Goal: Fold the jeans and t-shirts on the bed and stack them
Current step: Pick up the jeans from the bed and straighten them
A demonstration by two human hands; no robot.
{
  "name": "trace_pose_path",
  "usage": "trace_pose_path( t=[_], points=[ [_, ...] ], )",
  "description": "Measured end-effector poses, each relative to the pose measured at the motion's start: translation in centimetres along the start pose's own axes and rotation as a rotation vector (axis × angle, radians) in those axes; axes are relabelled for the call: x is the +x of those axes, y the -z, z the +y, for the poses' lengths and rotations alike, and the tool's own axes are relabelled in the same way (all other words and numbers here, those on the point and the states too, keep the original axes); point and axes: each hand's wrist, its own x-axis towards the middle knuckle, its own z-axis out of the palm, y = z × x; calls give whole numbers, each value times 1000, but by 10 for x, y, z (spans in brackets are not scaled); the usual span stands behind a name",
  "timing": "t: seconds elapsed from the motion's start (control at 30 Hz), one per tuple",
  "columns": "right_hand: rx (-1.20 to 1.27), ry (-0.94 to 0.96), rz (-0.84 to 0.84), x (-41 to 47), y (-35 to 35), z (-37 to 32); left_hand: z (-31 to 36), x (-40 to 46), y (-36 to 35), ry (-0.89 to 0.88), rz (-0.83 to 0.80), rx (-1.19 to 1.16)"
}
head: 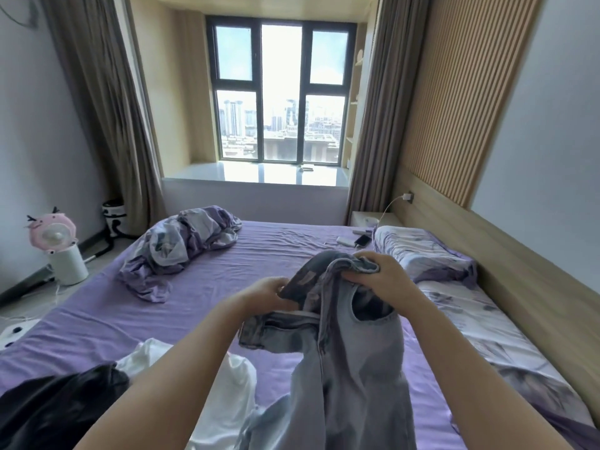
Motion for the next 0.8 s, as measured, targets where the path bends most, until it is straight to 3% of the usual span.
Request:
trace_pose_path(
  t=[0.1,0.17,0.27,0.33,0.43,0.53,0.6,0.7,0.8],
  points=[
    [190,-27,80,-10,2,-2,-26,-14,0,159,45,-147],
    [266,-60,105,-16,6,-3,-36,-19,1,218,95,-119],
    [263,-77,155,-26,12,-1,-38,-21,-2,270,135,-176],
    [215,-80,193,-34,15,2,-27,-19,-3,244,239,-219],
    [147,-111,248,-43,22,8,4,-18,7,118,452,-45],
    [192,-164,237,-53,27,5,47,-29,27,-31,578,-82],
    [290,-236,169,-62,32,0,69,-40,38,-43,526,-176],
    [402,-437,-4,-73,45,0,80,-53,42,53,289,-285],
    [328,-580,-135,-87,47,18,60,-56,25,190,168,-209]
  ],
)
